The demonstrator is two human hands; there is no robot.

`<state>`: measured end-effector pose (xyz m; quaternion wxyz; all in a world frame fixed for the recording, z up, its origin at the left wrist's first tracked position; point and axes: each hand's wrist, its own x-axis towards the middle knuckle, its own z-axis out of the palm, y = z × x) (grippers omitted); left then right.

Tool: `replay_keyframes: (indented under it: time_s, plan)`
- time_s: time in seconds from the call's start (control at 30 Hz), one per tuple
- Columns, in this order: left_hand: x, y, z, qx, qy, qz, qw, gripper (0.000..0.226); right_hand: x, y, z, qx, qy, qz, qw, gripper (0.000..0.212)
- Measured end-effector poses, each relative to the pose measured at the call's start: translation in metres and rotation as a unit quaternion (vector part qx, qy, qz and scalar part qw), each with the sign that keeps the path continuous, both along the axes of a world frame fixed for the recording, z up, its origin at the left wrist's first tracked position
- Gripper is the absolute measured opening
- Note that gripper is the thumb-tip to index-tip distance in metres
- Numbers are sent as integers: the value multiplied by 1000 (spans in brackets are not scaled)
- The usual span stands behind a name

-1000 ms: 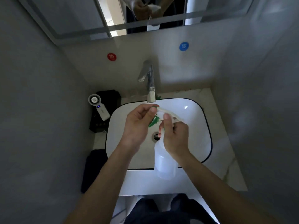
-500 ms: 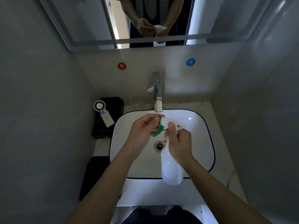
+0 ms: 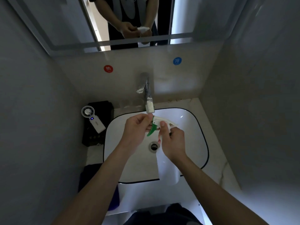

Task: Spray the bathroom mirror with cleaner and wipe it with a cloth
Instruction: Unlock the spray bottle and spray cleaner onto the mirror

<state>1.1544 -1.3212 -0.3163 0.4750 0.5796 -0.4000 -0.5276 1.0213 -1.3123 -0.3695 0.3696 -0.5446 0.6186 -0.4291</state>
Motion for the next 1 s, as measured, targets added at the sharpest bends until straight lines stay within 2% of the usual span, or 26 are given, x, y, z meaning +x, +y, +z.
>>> replay_keyframes:
  time_s: [0.1, 0.27, 0.53, 0.8, 1.0]
  plan:
    - [-1, -2, -2, 3, -10, 16, 1000, 29, 2, 2, 0, 8, 6, -3, 1000, 79]
    - [-1, 1, 3, 1, 6, 21, 1000, 27, 3, 3, 1, 10, 5, -9, 1000, 71]
    - [19, 9, 1, 57, 102, -92, 989, 31, 6, 2, 3, 12, 4, -17, 1000, 60]
    - [16, 13, 1, 11, 14, -30, 999, 32, 14, 8, 6, 16, 9, -27, 999, 61]
    - [24, 17, 1, 19, 9, 11, 1000, 40, 32, 16, 7, 6, 2, -34, 999, 66]
